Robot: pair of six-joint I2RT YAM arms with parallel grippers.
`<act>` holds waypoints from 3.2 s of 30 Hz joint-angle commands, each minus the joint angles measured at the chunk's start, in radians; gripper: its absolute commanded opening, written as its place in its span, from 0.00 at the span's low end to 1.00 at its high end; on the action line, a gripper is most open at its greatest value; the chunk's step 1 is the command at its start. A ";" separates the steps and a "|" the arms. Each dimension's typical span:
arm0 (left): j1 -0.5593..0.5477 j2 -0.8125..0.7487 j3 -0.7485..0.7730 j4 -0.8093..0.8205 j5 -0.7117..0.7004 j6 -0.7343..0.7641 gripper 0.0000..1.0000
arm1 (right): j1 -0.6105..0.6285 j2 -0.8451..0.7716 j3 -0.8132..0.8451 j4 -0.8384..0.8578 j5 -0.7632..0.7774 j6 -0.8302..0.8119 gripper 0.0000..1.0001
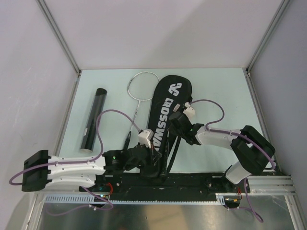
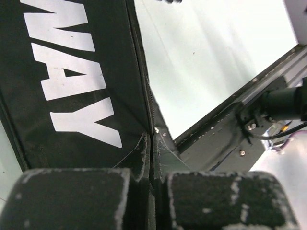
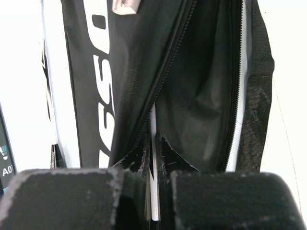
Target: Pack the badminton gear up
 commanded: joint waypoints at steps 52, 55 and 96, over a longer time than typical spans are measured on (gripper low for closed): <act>-0.046 0.212 0.031 0.095 0.007 -0.161 0.00 | -0.233 -0.109 0.008 -0.046 -0.278 -0.281 0.78; -0.046 0.216 0.038 0.094 0.015 -0.159 0.00 | -0.265 -0.087 0.008 -0.068 -0.293 -0.287 0.77; 0.071 0.266 0.193 0.076 0.064 -0.028 0.50 | -0.354 -0.100 -0.006 -0.022 -0.356 -0.311 0.00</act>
